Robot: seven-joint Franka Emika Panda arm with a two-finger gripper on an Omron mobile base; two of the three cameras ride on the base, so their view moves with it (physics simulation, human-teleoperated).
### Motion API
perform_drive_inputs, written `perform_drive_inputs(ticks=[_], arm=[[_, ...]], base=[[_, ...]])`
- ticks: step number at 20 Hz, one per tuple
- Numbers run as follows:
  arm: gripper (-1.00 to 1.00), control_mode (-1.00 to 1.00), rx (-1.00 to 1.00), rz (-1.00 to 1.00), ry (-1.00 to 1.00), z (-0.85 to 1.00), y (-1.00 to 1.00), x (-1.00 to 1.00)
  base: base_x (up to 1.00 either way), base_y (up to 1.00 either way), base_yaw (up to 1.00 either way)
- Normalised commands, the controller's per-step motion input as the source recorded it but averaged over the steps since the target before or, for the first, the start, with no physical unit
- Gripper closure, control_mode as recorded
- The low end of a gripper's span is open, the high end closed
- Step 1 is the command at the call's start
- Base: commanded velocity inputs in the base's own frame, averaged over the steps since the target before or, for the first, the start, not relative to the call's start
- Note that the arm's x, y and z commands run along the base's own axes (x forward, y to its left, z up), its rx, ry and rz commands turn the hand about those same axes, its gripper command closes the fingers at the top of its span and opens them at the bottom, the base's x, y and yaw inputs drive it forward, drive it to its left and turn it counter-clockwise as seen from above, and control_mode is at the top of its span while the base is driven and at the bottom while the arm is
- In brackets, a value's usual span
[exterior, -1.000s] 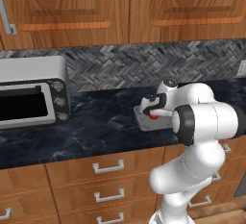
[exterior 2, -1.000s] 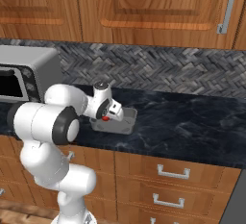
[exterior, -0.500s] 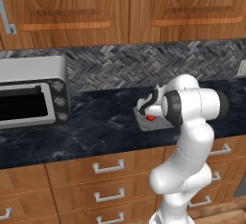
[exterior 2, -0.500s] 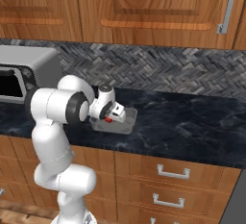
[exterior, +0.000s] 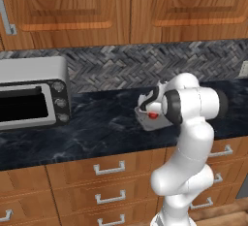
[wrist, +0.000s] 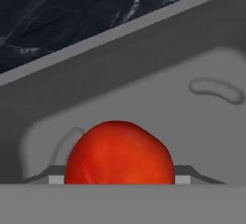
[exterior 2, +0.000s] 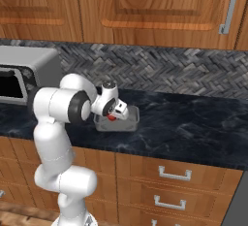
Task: Take the tomato and corn out of the freezer and place them in the tupperware container on the counter. Then put the tupperware containing the vegetables back in the freezer.
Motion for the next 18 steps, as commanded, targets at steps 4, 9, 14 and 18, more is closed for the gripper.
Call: perform_drive_inputs(ticks=[4,9,14,18], arm=[[-1.0,-1.0,0.0,0.0,-0.01,0.78,0.0,-0.1],[-1.0,-1.0,0.0,0.0,-0.01,0.48,0.0,-0.19],[-1.0,-1.0,0.0,0.0,-0.22,1.0,0.0,-1.0],[-1.0,-1.0,0.0,0.0,-0.08,1.0,0.0,-1.0]], base=[[0.0,0.0,0.0],[0.0,0.0,0.0],[0.0,0.0,0.0],[0.0,0.0,0.0]])
